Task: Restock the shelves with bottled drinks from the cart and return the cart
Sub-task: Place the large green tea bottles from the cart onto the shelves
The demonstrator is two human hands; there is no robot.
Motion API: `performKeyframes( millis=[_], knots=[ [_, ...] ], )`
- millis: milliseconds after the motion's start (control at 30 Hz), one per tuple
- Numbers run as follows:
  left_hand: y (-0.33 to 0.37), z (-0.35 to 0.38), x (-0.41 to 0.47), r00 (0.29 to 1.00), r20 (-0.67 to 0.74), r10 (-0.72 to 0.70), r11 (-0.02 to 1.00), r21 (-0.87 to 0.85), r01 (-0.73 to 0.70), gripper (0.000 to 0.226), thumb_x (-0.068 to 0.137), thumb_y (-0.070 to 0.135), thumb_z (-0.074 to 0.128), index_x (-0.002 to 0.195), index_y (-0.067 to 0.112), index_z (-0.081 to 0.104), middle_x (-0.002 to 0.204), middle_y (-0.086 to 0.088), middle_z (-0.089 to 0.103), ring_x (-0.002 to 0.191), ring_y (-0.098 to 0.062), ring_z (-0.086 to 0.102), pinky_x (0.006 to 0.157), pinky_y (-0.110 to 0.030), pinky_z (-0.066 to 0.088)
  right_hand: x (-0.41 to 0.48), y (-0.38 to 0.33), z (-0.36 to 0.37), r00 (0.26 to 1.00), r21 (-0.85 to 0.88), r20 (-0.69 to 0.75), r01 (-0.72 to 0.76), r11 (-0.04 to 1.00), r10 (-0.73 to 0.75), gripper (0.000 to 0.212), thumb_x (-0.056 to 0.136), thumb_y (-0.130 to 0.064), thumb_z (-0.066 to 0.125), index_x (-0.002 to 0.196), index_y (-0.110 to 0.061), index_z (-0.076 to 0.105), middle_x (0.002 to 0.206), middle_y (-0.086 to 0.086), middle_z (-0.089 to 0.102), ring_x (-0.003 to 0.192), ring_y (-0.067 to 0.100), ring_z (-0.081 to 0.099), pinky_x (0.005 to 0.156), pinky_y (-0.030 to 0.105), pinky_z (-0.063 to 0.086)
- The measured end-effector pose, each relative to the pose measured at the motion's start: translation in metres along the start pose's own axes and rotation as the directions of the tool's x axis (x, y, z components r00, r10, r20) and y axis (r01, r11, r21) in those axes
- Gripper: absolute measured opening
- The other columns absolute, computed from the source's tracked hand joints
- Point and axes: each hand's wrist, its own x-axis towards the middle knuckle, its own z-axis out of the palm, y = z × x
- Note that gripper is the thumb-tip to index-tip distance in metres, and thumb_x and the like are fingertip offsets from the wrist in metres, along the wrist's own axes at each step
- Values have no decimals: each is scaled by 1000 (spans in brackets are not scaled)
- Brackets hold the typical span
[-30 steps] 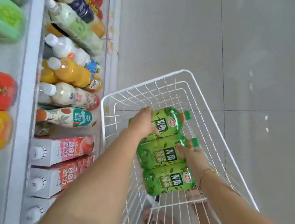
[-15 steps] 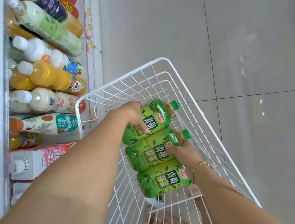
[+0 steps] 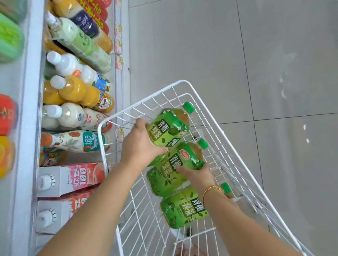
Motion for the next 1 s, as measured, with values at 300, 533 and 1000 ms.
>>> performKeyframes(
  millis=[300,533,1000],
  knots=[
    [-5,-55,-105,953,-222,-204,910,-402,101,77,45,37,91,108,26,46,92,16,56,80,-6,55,66,-16,38,1,-25,30,993,168,-99,-52,984,69,104,70,-38,79,143,-5,14,137,18,41,119,32,49,101,42,41],
    [-19,-67,-114,899,-307,-312,831,-547,101,71,47,32,90,102,30,46,86,26,55,81,15,51,64,-9,38,-4,-8,42,956,102,-293,8,995,22,106,62,-38,85,143,-11,22,132,15,51,113,32,56,94,46,49],
    [-53,-154,-199,777,-365,-512,610,-792,30,77,46,21,93,110,32,52,102,15,67,92,-1,65,85,-33,54,-196,-78,17,743,256,-141,665,701,-654,78,59,-9,85,124,-20,42,116,-1,59,99,7,62,85,17,50]
  ],
)
